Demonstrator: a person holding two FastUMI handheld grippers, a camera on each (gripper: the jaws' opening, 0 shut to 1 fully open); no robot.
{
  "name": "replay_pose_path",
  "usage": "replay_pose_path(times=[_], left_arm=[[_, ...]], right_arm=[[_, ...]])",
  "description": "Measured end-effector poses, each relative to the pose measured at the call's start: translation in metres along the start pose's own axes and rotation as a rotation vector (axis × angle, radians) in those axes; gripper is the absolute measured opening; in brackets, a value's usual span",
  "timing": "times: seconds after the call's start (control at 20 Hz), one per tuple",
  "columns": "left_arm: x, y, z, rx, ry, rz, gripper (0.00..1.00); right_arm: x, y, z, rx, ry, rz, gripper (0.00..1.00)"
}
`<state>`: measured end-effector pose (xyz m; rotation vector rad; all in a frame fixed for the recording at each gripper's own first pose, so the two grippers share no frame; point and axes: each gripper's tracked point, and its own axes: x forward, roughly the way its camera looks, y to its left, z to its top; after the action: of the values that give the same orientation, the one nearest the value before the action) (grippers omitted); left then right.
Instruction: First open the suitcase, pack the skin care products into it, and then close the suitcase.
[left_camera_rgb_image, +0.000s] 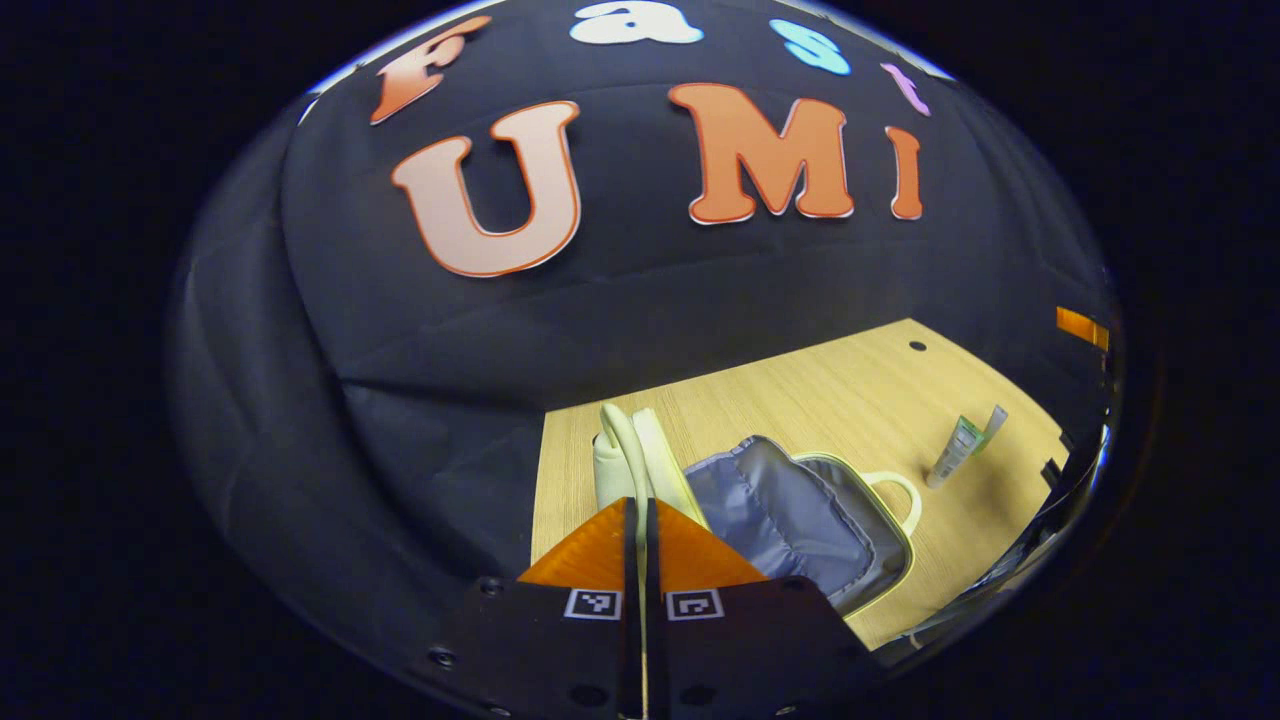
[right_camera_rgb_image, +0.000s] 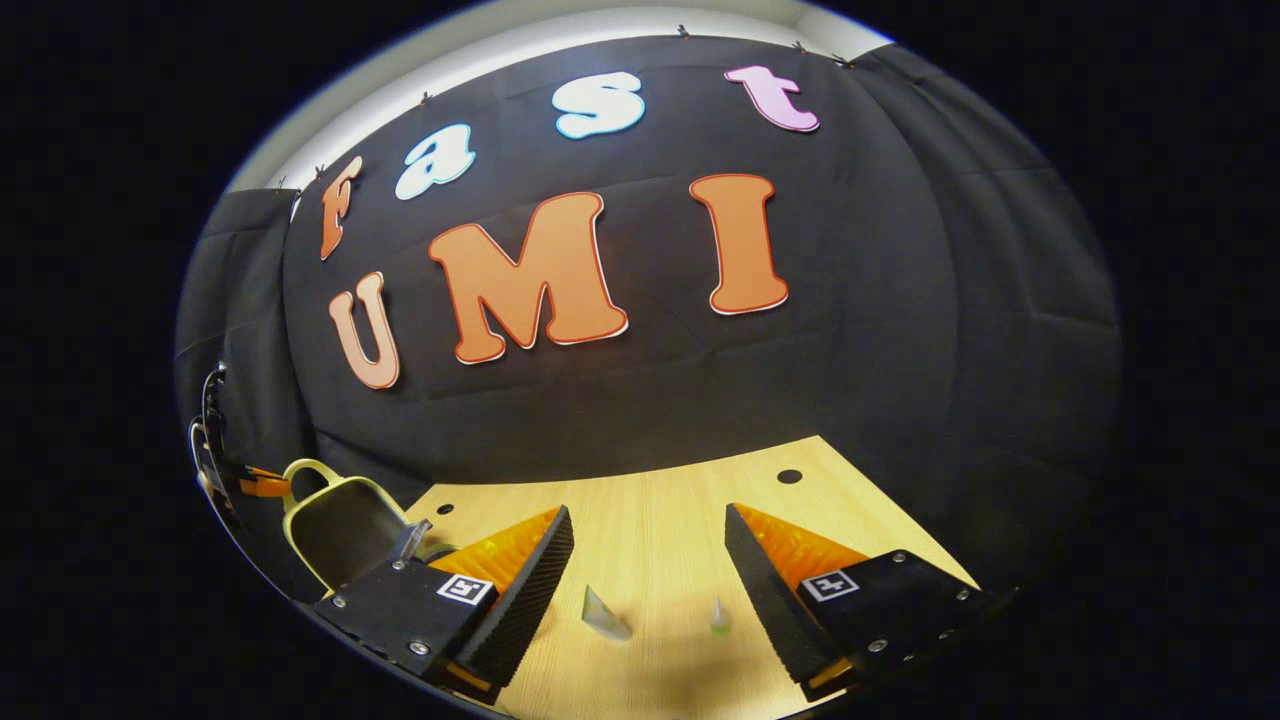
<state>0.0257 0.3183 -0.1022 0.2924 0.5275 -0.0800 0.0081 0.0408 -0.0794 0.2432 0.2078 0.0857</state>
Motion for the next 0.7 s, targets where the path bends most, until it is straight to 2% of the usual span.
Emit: replay_pose_path(times=[0.2, 0.25, 0.45, 0.6, 0.7], left_arm=[[0.005, 0.061, -0.045, -0.094, 0.004, 0.024, 0.01], [0.009, 0.074, -0.062, -0.125, 0.01, 0.032, 0.02], [0.028, 0.124, -0.136, -0.256, 0.054, 0.046, 0.02], [0.05, 0.142, -0.205, -0.331, 0.14, 0.047, 0.02], [0.071, 0.146, -0.244, -0.386, 0.193, 0.05, 0.02]], right_arm=[[0.002, 0.019, -0.007, -0.045, 0.006, 0.004, 0.96], [0.003, 0.026, -0.009, -0.049, 0.008, 0.007, 1.0], [0.009, 0.057, -0.024, -0.042, 0.023, 0.013, 1.0], [0.012, 0.084, -0.037, -0.064, 0.04, 0.025, 1.0], [0.012, 0.096, -0.043, -0.092, 0.045, 0.027, 0.95]])
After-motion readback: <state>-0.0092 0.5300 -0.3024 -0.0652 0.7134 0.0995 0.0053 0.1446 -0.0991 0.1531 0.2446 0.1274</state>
